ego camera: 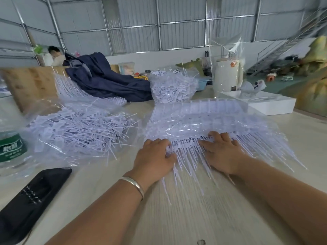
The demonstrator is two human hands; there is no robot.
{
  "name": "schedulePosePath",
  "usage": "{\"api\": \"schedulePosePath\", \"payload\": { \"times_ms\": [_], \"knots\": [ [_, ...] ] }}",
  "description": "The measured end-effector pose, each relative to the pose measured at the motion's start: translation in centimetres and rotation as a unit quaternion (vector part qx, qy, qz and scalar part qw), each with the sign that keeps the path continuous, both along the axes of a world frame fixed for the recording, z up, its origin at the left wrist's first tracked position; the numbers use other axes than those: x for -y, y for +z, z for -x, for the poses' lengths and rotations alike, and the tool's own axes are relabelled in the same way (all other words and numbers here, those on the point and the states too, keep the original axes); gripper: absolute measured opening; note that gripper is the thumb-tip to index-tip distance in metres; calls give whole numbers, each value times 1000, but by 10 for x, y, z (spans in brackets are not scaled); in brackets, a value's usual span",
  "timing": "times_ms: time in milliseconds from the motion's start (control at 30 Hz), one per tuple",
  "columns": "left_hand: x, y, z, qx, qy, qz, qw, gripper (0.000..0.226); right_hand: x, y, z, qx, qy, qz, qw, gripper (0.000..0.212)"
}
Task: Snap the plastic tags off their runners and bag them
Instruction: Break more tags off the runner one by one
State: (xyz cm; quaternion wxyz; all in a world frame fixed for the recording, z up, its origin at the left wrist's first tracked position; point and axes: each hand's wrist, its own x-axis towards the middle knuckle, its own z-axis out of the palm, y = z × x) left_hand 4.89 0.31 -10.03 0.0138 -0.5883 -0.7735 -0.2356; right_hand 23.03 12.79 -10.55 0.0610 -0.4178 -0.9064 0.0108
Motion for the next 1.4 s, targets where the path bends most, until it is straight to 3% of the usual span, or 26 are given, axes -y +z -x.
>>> {"api": "schedulePosePath", "payload": {
  "times_ms": [100, 267, 400, 500, 633, 733, 833, 1000, 1400],
  "knots": [
    [-1, 3, -3, 58, 14, -14, 998, 30, 2, -1, 0, -15, -13, 9, 1000, 43],
    [-2, -2, -3, 15, 0, 22, 1000, 38, 8, 8, -5, -67, -5, -41, 997, 27],
    [-2, -4, -2, 58, -12, 0, 998, 45, 18, 27, -19, -103, 83, -84, 988, 38],
    [-3, -3, -1, 48, -17, 34, 998, 48, 32, 40, -22, -123, 164, -34, 978, 22],
    [-3, -4, -4, 44, -15, 54, 997, 42, 43, 46, -21, -160, 156, 92, 970, 38],
    [-6, -6, -5, 39, -4, 48, 998, 44, 51, 60, -27, -126, 156, 156, 967, 33],
    [-10, -9, -4, -4, 14, 36, 999, 40, 65, 72, -30, -65, 181, 145, 971, 31],
    [-11, -6, -5, 46, 35, 31, 998, 37, 79, 93, -47, -105, 189, 171, 961, 36],
    [-3, 0, -7, 100, 23, 20, 995, 37, 113, 113, -62, -74, 140, 144, 977, 50]
  ]
}}
